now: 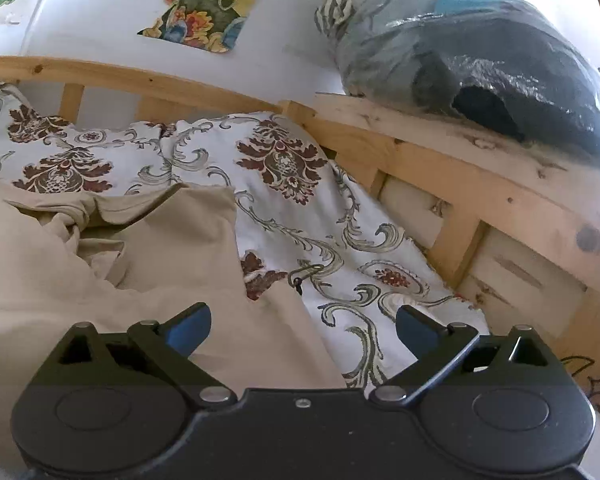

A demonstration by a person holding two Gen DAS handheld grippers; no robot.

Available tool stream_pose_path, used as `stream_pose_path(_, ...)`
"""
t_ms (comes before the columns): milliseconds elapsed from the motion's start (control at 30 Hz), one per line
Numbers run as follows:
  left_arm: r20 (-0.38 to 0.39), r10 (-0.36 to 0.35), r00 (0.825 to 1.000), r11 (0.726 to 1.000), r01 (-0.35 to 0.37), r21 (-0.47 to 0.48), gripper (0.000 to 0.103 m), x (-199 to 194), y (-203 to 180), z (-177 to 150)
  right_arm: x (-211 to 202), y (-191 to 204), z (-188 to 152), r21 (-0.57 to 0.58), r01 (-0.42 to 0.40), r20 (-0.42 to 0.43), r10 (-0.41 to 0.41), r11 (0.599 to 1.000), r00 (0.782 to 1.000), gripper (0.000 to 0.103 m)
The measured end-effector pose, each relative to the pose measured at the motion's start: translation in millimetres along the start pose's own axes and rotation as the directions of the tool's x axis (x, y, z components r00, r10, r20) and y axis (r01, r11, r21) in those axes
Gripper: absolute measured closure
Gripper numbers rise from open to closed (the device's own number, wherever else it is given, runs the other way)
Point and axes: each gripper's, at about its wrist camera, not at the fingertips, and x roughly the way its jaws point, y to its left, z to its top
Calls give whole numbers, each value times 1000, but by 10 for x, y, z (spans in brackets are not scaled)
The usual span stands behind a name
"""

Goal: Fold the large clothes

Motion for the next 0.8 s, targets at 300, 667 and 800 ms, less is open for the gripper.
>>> stream_pose_path(300, 109, -58, 992, 994, 47, 97, 1, -553, 77, -469, -3, -19, 3, 16, 2, -4, -2, 1000, 1000, 4)
stream_pose_path(667, 183, 91, 979, 973, -126, 191, 102, -230, -387, -690, -205, -38, 32, 36, -41, 15, 41, 999, 999, 1)
stream_pose_path(800, 199, 156, 968, 986, -141, -88, 103, -416, 29, -475, -210, -60, 39, 48, -33, 19, 33, 998, 999, 1)
